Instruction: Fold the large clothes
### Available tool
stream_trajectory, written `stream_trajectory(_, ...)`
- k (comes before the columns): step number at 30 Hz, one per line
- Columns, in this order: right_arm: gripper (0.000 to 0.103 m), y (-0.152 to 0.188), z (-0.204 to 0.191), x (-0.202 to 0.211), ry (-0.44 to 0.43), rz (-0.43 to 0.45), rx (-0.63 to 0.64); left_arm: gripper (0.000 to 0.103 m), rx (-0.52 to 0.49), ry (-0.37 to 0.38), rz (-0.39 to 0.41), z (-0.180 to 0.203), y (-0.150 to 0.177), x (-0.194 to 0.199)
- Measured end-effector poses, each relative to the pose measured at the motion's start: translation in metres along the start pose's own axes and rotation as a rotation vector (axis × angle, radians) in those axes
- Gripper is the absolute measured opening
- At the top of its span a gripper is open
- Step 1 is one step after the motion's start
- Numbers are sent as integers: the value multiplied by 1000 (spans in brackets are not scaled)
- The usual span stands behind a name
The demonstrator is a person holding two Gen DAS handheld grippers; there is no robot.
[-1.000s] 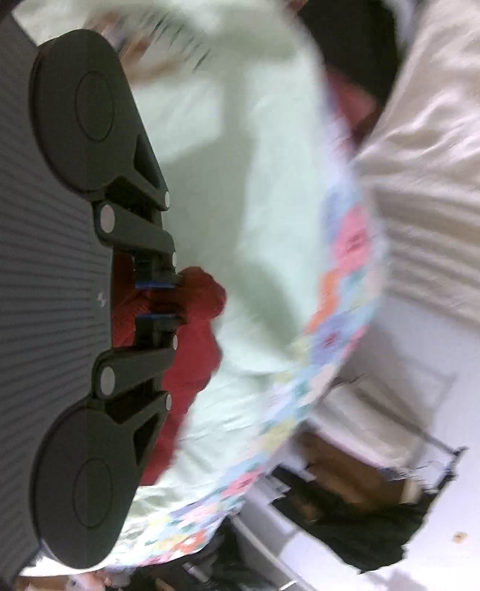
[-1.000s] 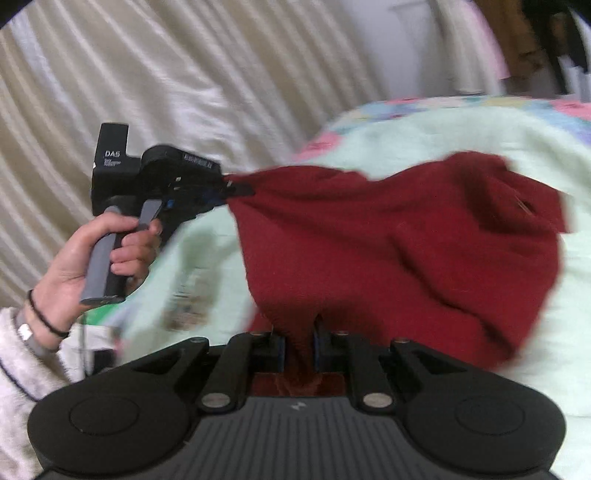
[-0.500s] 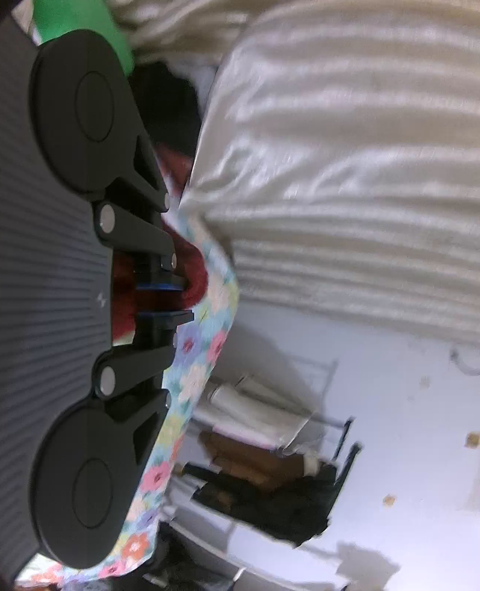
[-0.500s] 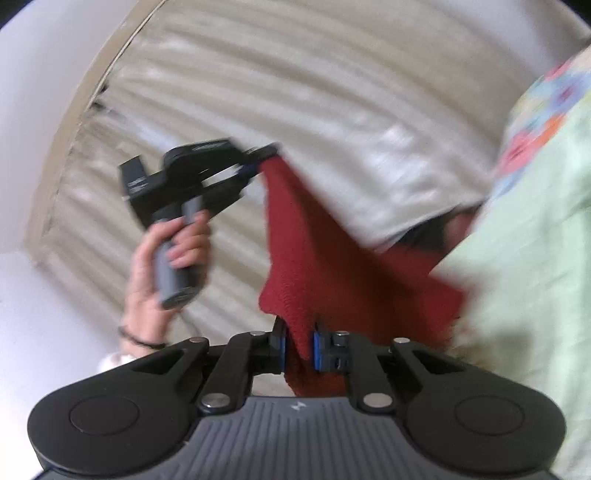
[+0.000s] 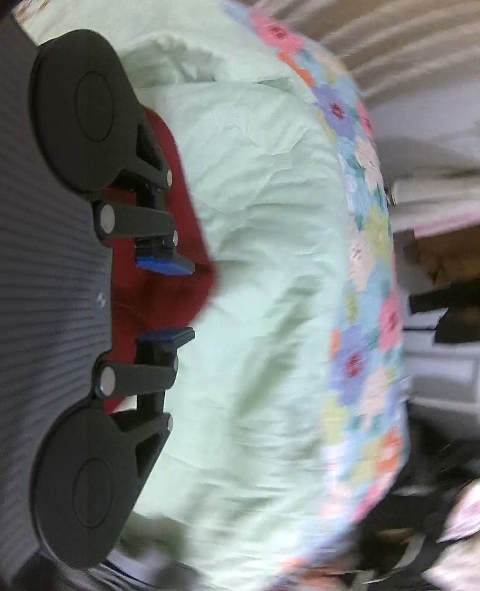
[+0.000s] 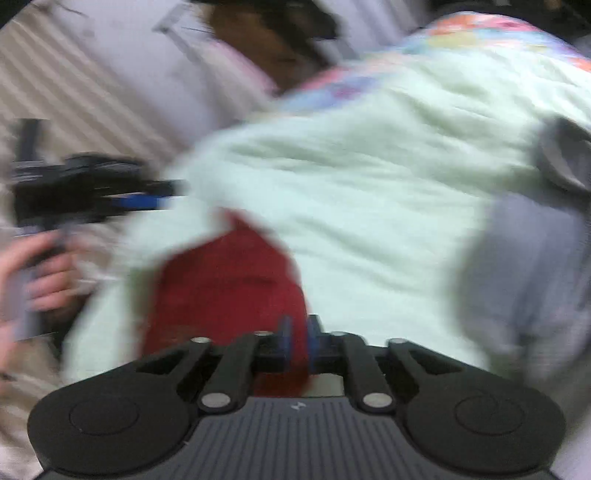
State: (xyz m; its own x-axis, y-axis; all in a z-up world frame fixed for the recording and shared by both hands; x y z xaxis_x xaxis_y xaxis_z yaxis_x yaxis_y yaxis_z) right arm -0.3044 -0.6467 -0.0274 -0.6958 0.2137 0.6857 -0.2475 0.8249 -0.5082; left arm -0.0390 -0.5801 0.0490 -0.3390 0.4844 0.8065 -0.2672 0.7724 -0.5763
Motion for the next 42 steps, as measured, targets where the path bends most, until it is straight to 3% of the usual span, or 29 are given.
stream_trajectory(2, 5, 7, 19, -8, 3, -19, -15, 50, -14, -14, 16, -15, 22, 25)
stream_trajectory(5, 8, 14, 13, 1, -89, -39, 2, 61, 40, 9, 48, -55, 72, 71)
stream_trajectory(7, 15, 24, -12, 4, -153, -77, 61, 64, 101, 10, 37, -76, 94, 83)
stream_trajectory(9, 20, 36, -36, 6, -236, -141, 90, 64, 169, 11, 14, -107, 137, 101)
stream_trajectory(12, 32, 58, -68, 9, -358, -252, 119, 64, 207, -55, -5, -133, 196, 120)
stream_trajectory(16, 43, 85, -99, 0, -404, -350, 106, 68, 215, -54, -74, -144, 251, 126)
stream_trajectory(18, 60, 93, -105, -7, -381, -339, 52, 68, 287, -20, -119, -150, 274, 123)
stream_trajectory(20, 63, 96, -108, -17, -336, -291, -14, 68, 355, 23, -135, -155, 293, 122)
stream_trajectory(23, 66, 101, -123, -22, -306, -177, -16, 72, 457, 28, -111, -163, 323, 128)
stream_trajectory(25, 40, 102, -137, -28, -351, -164, 66, 72, 487, 22, -105, -166, 333, 127)
stream_trajectory(26, 7, 101, -144, -32, -365, -175, 120, 72, 513, 16, -110, -171, 339, 128)
stream_trajectory(29, 6, 92, -149, -17, -381, -148, 210, 73, 533, -38, -123, -186, 346, 129)
stream_trajectory(32, 5, 82, -142, 13, -398, -104, 244, 82, 510, -132, -117, -195, 348, 127)
stream_trajectory(35, 0, 79, -125, 49, -303, 13, 303, 85, 486, -166, -121, -198, 353, 119)
stream_trajectory(36, 0, 78, -121, 56, -231, 55, 349, 90, 476, -167, -126, -198, 354, 115)
stream_trajectory(38, 0, 78, -120, 62, -185, 63, 416, 94, 424, -164, -130, -194, 355, 98)
stream_trajectory(40, 3, 85, -131, 66, -234, 16, 524, 94, 390, -181, -139, -190, 352, 92)
stream_trajectory(42, 21, 101, -154, 68, -303, -12, 654, 94, 336, -215, -158, -185, 344, 85)
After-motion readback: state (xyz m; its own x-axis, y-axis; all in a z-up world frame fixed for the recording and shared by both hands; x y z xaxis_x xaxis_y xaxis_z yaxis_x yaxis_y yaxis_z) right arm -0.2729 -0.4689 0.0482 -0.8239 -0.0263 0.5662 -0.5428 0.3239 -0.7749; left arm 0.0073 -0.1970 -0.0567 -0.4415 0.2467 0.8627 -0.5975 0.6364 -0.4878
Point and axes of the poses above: each gripper's, at about its wrist camera, not at the fingertips, and x roughly against the way its jaws point, z to its right, y to its underside, the point moved 2 cm from there along -x, roughly the way its jaws point, and after that the axes turned 3 degrees about -y, right-handed, at the moved point
